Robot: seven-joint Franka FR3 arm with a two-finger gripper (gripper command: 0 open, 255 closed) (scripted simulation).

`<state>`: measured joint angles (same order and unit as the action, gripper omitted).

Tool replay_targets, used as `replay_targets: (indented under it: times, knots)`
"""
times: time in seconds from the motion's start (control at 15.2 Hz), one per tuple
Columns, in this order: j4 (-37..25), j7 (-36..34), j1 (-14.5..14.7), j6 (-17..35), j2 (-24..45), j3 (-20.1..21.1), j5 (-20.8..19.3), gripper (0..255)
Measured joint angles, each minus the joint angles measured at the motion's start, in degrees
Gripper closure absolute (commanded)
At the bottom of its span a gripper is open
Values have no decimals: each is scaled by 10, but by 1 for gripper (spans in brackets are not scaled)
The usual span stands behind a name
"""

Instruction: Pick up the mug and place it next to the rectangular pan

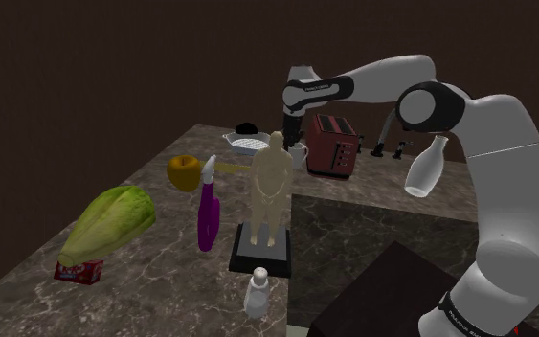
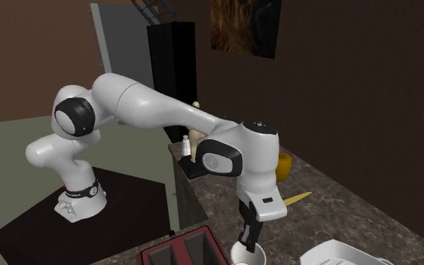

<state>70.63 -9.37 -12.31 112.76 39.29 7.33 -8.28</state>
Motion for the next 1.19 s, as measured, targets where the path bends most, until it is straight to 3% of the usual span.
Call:
replay_targets:
  times: [0.33, 0.4, 0.79, 1.19]
  knots:
    - [2, 0, 0, 2, 0, 0, 0, 255]
    - [0, 0, 0, 2, 2, 0, 0, 0]
    - [2, -1, 0, 3, 9, -1, -1, 0]
    - [-37, 2, 2, -56, -11, 1, 2, 0]
